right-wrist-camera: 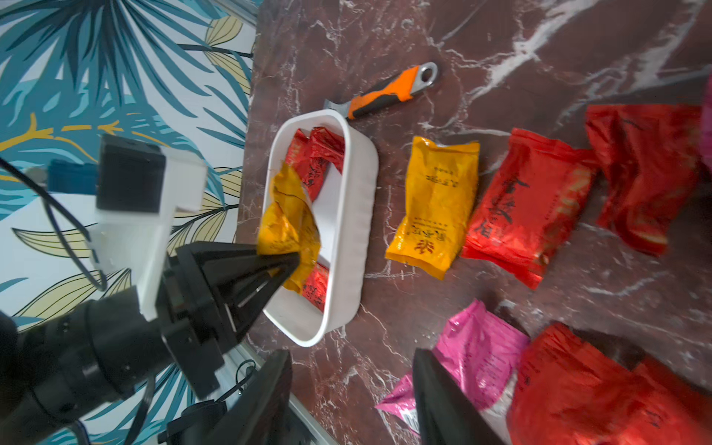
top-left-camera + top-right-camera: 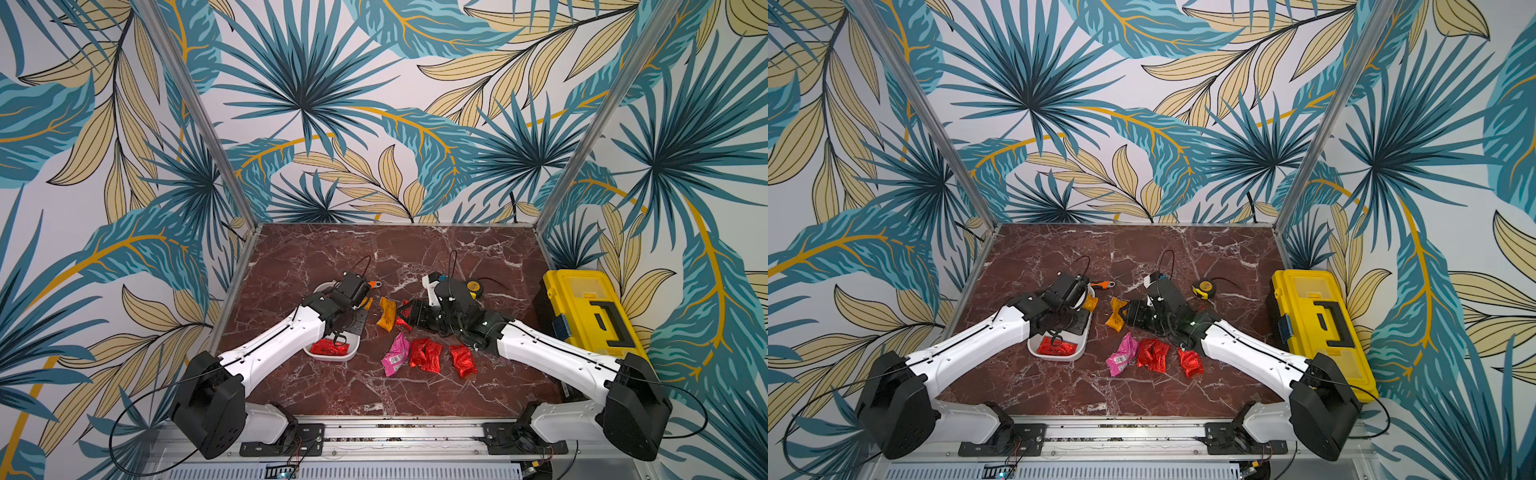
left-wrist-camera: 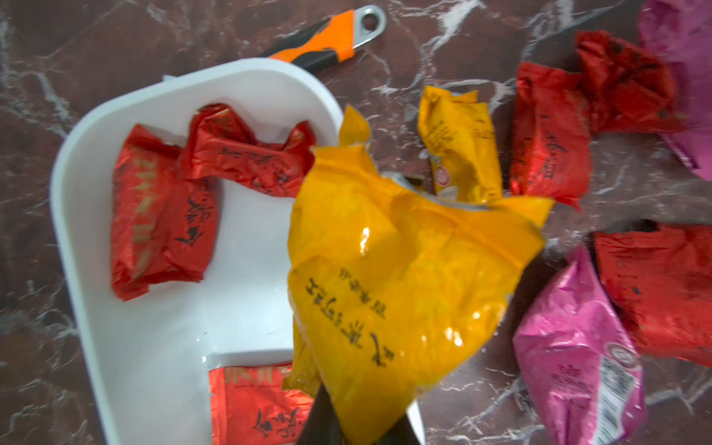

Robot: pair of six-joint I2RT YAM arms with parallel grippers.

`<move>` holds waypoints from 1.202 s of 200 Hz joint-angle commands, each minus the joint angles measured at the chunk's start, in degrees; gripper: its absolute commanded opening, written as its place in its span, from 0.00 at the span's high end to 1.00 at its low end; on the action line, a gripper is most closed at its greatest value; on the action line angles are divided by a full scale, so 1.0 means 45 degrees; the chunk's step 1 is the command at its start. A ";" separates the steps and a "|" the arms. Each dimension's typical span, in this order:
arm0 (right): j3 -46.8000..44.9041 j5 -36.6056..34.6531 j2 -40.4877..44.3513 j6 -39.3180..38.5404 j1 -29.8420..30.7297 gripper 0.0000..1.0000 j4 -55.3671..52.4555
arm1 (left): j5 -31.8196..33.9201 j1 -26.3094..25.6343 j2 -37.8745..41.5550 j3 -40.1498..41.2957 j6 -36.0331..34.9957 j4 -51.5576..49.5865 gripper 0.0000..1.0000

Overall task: Take the tea bags out of the storage box
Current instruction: Pick up the tea bag from the storage box, then place the tea bag at the center of the board.

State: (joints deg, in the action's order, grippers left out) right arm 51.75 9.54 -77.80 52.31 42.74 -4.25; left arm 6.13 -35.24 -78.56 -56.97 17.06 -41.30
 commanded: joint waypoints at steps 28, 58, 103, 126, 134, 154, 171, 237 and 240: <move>0.1213 0.0706 -0.1656 0.0383 0.0053 0.43 0.1195 | -0.1861 -0.0620 0.0252 -0.0747 0.0571 0.0933 0.86; 0.1797 0.0979 -0.2685 0.0607 0.0053 0.46 0.1301 | -0.2228 -0.0771 0.0344 -0.0665 0.0497 0.1030 0.87; 0.1673 0.1509 -0.3343 0.1143 0.0063 0.73 0.2047 | -0.2146 -0.0781 0.0445 -0.0558 0.0730 0.1271 0.85; 0.1275 0.1565 -0.3004 0.1301 -0.0032 0.88 0.2223 | -0.1892 -0.0789 0.0520 -0.0563 0.0848 0.1333 0.71; 0.1100 0.1592 -0.2819 0.1326 -0.0110 0.90 0.2185 | -0.1624 -0.0792 0.0601 -0.0565 0.0941 0.1341 0.68; 0.0535 0.1383 -0.2048 0.1075 -0.0499 0.94 0.1440 | -0.0900 -0.0781 0.1025 -0.0471 0.1166 0.1493 0.43; -0.0141 0.1016 -0.0962 0.0646 -0.1033 0.96 0.0421 | -0.0238 -0.0768 0.1622 -0.0256 0.1405 0.1748 0.31; -0.1857 -0.1238 0.4384 -0.2034 -0.4923 1.00 -0.6705 | 0.0946 0.0026 0.3758 0.1531 0.2847 0.3084 0.28; -0.1874 -0.1336 0.4621 -0.2111 -0.5147 1.00 -0.6933 | 0.0857 0.0113 0.3810 0.1603 0.2891 0.3103 0.28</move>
State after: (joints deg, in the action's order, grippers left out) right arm 45.30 9.65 -63.20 49.41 24.80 -17.17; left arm 7.09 -36.86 -63.09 -53.71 26.87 -29.02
